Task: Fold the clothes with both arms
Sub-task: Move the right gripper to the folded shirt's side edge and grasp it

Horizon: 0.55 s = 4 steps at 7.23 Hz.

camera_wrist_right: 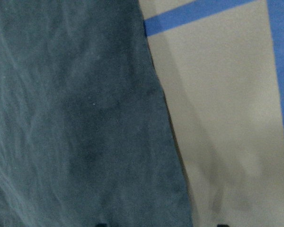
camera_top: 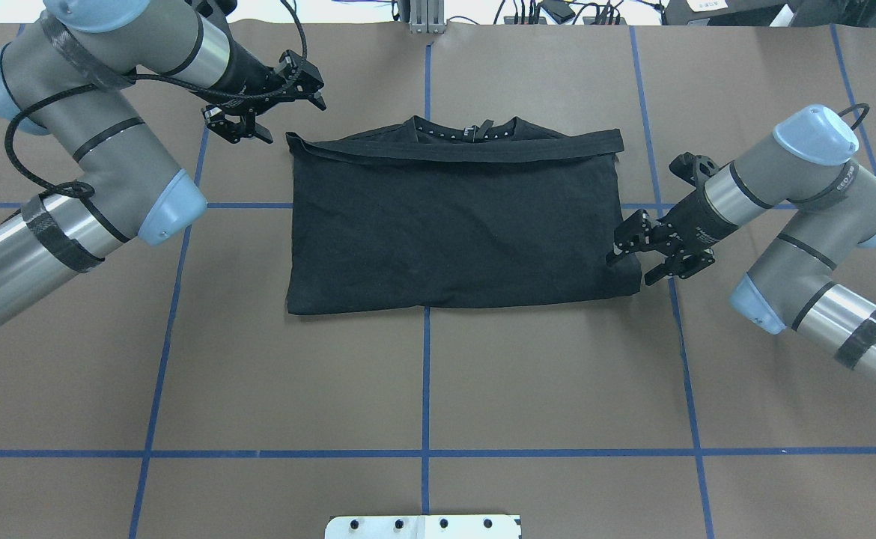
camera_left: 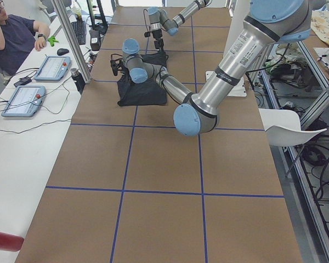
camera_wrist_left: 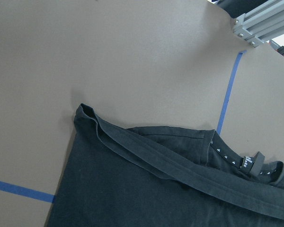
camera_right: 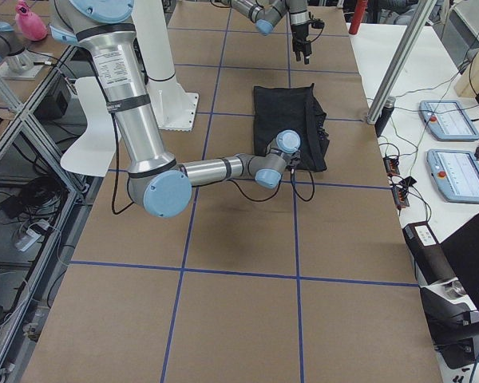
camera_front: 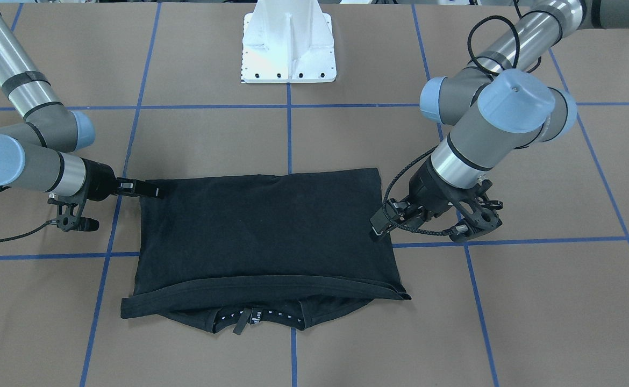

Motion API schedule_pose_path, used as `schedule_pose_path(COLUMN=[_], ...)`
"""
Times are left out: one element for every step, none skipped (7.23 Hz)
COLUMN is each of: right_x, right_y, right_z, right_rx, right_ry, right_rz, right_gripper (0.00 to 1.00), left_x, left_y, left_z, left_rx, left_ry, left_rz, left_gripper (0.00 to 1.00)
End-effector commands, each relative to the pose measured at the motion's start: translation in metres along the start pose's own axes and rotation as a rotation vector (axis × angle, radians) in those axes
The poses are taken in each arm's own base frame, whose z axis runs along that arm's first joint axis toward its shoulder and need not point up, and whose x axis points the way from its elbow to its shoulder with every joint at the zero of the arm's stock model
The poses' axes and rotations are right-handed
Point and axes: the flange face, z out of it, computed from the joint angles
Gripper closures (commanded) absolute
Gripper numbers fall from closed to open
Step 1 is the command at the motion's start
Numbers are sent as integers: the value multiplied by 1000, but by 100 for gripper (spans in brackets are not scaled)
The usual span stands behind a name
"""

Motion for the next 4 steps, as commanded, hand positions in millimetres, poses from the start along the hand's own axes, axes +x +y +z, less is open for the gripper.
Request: schedule_pose_path(right_x=[4, 2, 1, -5], right_y=[17, 24, 27, 37], right_z=[-8, -11, -6, 4], right_rx=[6, -7, -18, -42], right_ry=[-13, -19, -15, -16], right_rz=[-25, -31, -33, -50], right_gripper=[100, 100, 100, 100], left_x=[-2, -3, -3, -4], left_y=[1, 0, -1, -2], left_z=[1, 2, 1, 1], left_rx=[-1, 1, 2, 5], left_ry=[-2, -5, -4, -6], left_rz=[-1, -2, -2, -4], left_gripper=[0, 0, 0, 0])
